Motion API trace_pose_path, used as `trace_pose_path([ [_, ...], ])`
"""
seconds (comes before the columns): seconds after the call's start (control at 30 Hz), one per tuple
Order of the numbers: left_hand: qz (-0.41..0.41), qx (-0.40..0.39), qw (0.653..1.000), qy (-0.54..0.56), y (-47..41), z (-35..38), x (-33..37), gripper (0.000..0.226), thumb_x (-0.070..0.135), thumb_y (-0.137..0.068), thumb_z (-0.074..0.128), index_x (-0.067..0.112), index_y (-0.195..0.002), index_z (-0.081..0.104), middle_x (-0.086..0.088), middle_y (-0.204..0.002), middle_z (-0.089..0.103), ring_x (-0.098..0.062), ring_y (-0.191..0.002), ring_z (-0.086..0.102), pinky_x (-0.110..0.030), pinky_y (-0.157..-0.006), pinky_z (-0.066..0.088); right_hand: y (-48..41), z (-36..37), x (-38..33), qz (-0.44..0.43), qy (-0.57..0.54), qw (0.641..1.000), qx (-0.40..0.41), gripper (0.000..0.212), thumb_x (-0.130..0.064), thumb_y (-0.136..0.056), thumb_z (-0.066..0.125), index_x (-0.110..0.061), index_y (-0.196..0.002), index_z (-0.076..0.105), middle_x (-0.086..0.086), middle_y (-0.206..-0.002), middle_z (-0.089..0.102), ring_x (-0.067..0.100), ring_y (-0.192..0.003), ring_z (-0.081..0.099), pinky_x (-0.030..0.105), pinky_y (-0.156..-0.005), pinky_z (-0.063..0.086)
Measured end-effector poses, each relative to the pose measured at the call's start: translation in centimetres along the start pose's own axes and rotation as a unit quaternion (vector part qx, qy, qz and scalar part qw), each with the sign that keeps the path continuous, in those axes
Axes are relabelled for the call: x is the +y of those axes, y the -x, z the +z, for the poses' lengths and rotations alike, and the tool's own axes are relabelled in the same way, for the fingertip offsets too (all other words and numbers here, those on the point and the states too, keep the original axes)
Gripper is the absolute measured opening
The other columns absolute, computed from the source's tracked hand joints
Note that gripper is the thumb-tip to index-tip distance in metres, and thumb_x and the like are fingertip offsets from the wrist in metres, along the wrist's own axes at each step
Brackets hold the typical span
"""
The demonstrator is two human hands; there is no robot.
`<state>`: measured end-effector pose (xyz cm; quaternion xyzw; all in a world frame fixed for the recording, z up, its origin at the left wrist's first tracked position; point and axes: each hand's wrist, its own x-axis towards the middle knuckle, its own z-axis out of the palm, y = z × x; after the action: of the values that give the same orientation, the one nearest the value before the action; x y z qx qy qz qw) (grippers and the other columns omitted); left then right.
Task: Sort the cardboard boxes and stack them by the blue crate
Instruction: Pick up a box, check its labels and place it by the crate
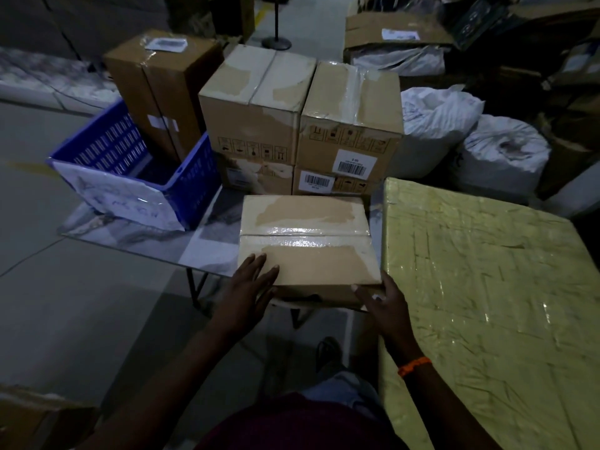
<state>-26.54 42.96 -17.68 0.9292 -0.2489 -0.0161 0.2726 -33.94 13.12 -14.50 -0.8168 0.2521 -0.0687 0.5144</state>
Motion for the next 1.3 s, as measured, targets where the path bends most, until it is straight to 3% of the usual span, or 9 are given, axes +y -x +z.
trace_pose_path([
  [0.13,0.018,0.002,0.999,0.036,-0.6,1.1,1.0,0.063,0.048,-0.098,0.044,0.019,-0.154,0.043,-0.014,-0.165,0.026,-0.035,-0.153,0.021,-0.058,-0.118,0.032,-1.5,-1.9,-2.8,-0.052,-0.009,0.998,0.044,0.067,-0.044,-0.079,0.086,-0.023,-0.139,0.061,-0.002,-0.131,0.065,0.013,-0.12,0.061,0.047,-0.103,0.054],
  [0.3,-0.006,0.029,0.999,0.011,-0.2,2.8,1.7,0.085,0.068,-0.096,0.041,0.028,-0.164,0.009,-0.008,-0.171,0.005,-0.03,-0.157,0.006,-0.055,-0.12,0.015,-1.5,-1.5,-10.2,-0.187,0.017,0.979,0.078,0.052,-0.031,-0.081,0.087,-0.022,-0.126,0.063,-0.008,-0.123,0.058,0.0,-0.112,0.052,0.006,-0.09,0.041],
  [0.4,-0.026,0.038,0.998,-0.031,0.1,1.9,1.2,0.09,0.077,-0.094,0.033,0.03,-0.164,0.0,-0.005,-0.172,0.001,-0.025,-0.158,-0.002,-0.061,-0.119,0.006,-0.4,2.0,-12.3,-0.273,0.058,0.956,0.094,0.055,-0.023,-0.078,0.089,-0.017,-0.125,0.061,-0.004,-0.121,0.059,0.013,-0.115,0.053,0.019,-0.097,0.042],
  [0.5,-0.003,0.064,0.997,-0.049,0.7,0.4,0.0,0.084,0.072,-0.098,0.034,0.03,-0.164,0.006,-0.004,-0.172,0.004,-0.023,-0.158,-0.006,-0.068,-0.119,0.014,0.3,4.9,-12.8,-0.319,0.074,0.94,0.094,0.06,-0.02,-0.08,0.088,-0.012,-0.131,0.057,0.006,-0.13,0.06,0.026,-0.124,0.054,0.042,-0.104,0.043],
  [0.67,0.007,0.167,0.986,-0.008,0.1,-3.9,-2.2,0.085,0.057,-0.096,0.055,0.014,-0.161,0.023,-0.014,-0.17,0.012,-0.032,-0.157,0.014,-0.067,-0.115,0.029,0.2,7.7,-13.5,-0.422,0.108,0.9,-0.008,0.061,-0.006,-0.08,0.079,-0.013,-0.135,0.053,0.011,-0.145,0.051,0.034,-0.145,0.04,0.054,-0.112,0.041],
  [0.8,0.031,0.227,0.973,-0.033,-2.0,-8.0,-3.2,0.094,0.049,-0.089,0.069,-0.001,-0.157,0.028,-0.022,-0.167,0.016,-0.036,-0.155,0.018,-0.06,-0.117,0.034,-0.7,7.5,-12.3,-0.458,0.146,0.875,-0.061,0.054,0.012,-0.077,0.066,-0.009,-0.127,0.061,0.01,-0.152,0.049,0.029,-0.152,0.032,0.045,-0.122,0.033],
  [1.0,0.018,0.205,0.979,0.009,-5.3,-12.0,-2.8,0.104,0.036,-0.081,0.084,0.016,-0.162,0.021,-0.014,-0.171,0.002,-0.034,-0.156,0.014,-0.061,-0.111,0.041,-2.8,5.8,-12.3,-0.443,0.149,0.878,-0.104,0.06,0.019,-0.08,0.06,-0.009,-0.133,0.059,0.008,-0.156,0.044,0.02,-0.155,0.027,0.04,-0.124,0.032],
  [1.1,-0.041,0.143,0.988,0.038,-7.5,-12.9,-1.7,0.084,0.038,-0.085,0.079,0.031,-0.157,0.035,-0.001,-0.171,0.007,-0.028,-0.154,0.022,-0.058,-0.109,0.045,-3.8,5.1,-12.3,-0.435,0.144,0.882,-0.11,0.062,0.022,-0.078,0.058,-0.009,-0.132,0.059,0.007,-0.155,0.046,0.02,-0.155,0.028,0.042,-0.123,0.034],
  [1.3,-0.021,0.181,0.983,0.009,-6.4,-10.2,1.5,0.063,0.029,-0.088,0.075,0.036,-0.146,0.052,-0.004,-0.165,0.025,-0.03,-0.14,0.042,-0.048,-0.104,0.049,-6.3,2.4,-11.7,-0.378,0.121,0.918,-0.011,0.067,0.028,-0.068,0.057,-0.01,-0.123,0.062,0.005,-0.145,0.057,0.02,-0.151,0.036,0.037,-0.121,0.036],
])
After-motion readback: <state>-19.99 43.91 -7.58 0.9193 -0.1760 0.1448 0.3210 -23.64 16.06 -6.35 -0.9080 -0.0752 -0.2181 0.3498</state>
